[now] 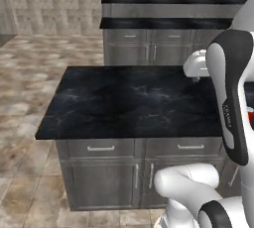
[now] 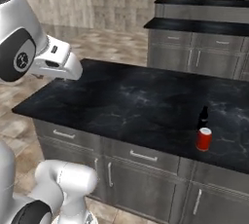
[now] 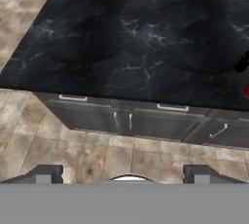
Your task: Move the drinks to the dining counter.
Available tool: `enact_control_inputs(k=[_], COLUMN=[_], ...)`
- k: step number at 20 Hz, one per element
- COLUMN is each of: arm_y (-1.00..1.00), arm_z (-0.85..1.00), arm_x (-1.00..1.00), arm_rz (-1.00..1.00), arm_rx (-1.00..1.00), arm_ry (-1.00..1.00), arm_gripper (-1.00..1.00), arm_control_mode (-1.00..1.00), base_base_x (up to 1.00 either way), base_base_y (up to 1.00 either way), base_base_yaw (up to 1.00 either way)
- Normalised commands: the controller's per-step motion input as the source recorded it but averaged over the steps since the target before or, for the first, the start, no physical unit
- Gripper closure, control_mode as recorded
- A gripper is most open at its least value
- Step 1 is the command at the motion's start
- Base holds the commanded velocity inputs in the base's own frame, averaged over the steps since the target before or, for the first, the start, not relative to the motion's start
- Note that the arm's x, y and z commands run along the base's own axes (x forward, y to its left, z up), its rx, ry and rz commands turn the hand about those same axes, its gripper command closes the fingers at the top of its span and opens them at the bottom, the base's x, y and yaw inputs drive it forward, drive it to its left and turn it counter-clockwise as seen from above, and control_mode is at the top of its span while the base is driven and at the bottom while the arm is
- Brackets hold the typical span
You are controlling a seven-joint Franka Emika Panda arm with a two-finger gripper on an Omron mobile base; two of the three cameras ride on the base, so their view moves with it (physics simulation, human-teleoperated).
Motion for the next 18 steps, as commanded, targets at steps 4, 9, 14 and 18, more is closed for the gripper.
enact_control_inputs(k=[4,9,14,18], arm_y=[0.00,0.00,0.00,0.00], arm_z=[0.00,0.00,0.00,0.00], arm_x=[0.00,0.00,0.00,0.00], arm_rz=[0.00,0.00,0.00,0.00], arm_rx=[0.00,0.00,0.00,0.00], arm_ry=[0.00,0.00,0.00,0.00], arm_gripper=[-1.00,-1.00,-1.00,-1.00], arm_control_mode=[1.00,1.00,1.00,1.00], base_base_x=[1.00,1.00,0.77,0.51], base_base_y=[-1.00,-1.00,-1.00,-1.00], base_base_yaw=[0.01,0.08,0.01,-0.11])
